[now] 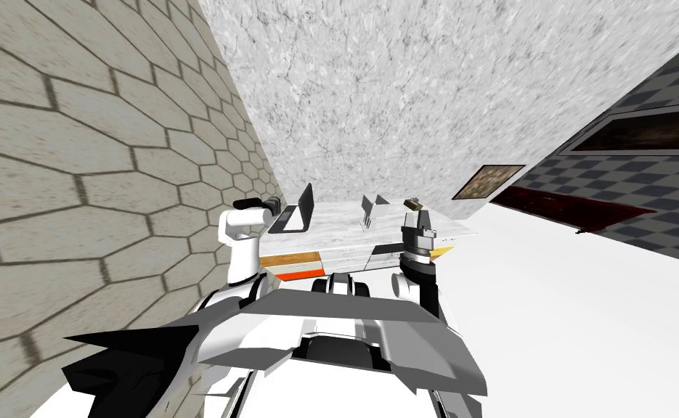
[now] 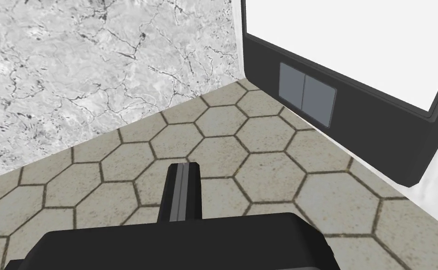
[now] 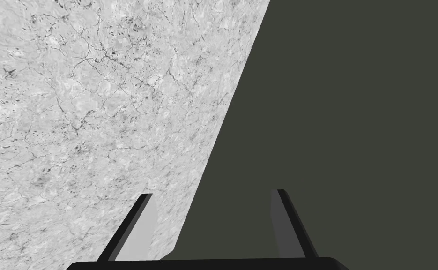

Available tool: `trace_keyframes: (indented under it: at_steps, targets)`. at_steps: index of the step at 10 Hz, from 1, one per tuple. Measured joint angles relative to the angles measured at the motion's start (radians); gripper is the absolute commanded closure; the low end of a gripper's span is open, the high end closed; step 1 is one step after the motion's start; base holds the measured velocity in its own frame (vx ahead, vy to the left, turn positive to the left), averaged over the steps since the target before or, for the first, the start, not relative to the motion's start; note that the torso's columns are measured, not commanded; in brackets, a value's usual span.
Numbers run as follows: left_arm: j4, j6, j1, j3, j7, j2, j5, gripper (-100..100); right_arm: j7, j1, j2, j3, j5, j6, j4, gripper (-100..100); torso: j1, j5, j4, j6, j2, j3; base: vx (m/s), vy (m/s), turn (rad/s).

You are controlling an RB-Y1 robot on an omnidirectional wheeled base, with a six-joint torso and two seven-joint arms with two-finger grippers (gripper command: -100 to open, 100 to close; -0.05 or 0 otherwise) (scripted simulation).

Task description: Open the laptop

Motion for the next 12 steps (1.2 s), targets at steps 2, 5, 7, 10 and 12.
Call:
trace_keyframes:
  at_steps: [2,5,7,10,12]
  targets:
    - [0.004,-0.006,0.005,-0.007,-0.006,0.01,-0.013,-100,0.0,0.0,0.001,0.0,0.0,0.0,0.0,0,-0.01,-0.003,-0.001,0.0,-0.002,-0.001,0.007,-0.125,-0.024]
    - [0.002,-0.023,0.023,-0.034,-0.047,0.04,-0.059,-100,0.0,0.0,0.001,0.001,0.0,0.0,0.0,0,0.002,0.001,0.0,0.0,0.0,0.0,0.04,-0.185,-0.021]
    - [0.002,-0.039,0.039,-0.053,-0.079,0.065,-0.091,-100,0.0,0.0,0.001,0.001,0.0,0.0,0.0,0,0.005,0.001,0.0,0.0,0.001,0.0,0.043,-0.166,-0.02]
    - [0.007,-0.06,0.052,-0.076,-0.111,0.086,-0.128,-100,0.0,0.0,0.0,0.0,0.0,0.0,0.0,0,0.008,0.002,0.0,0.0,0.002,0.001,0.021,-0.073,-0.006]
    - [0.008,-0.059,0.052,-0.076,-0.11,0.085,-0.128,100,0.0,0.0,0.0,0.0,0.0,0.0,0.0,0,0.006,0.002,0.001,0.001,0.001,0.0,-0.006,0.041,0.022]
